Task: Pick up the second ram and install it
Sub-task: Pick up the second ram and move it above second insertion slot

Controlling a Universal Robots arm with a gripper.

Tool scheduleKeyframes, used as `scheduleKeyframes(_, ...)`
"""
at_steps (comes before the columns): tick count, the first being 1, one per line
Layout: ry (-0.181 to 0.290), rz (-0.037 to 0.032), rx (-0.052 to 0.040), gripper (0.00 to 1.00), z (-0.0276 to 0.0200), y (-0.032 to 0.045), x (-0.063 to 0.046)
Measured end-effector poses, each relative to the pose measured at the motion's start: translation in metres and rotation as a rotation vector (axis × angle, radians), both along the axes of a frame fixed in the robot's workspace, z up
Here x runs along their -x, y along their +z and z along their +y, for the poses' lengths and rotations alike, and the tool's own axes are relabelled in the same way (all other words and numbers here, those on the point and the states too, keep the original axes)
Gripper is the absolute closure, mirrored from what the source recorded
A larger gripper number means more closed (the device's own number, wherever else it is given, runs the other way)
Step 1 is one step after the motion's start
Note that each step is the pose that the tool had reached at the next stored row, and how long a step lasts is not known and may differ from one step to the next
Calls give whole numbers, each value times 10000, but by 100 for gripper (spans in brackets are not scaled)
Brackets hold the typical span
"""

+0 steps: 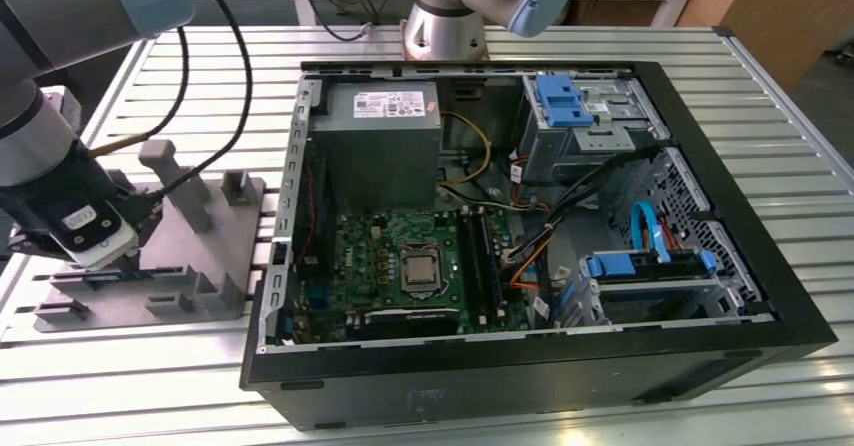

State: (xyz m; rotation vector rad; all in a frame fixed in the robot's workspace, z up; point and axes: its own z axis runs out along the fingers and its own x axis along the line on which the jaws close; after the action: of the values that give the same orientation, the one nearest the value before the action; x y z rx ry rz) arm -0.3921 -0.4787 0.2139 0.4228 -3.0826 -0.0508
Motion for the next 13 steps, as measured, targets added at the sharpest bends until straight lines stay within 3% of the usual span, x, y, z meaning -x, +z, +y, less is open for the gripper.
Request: scheduleKeyframes(13, 2127, 0, 0, 90, 0, -1, 0)
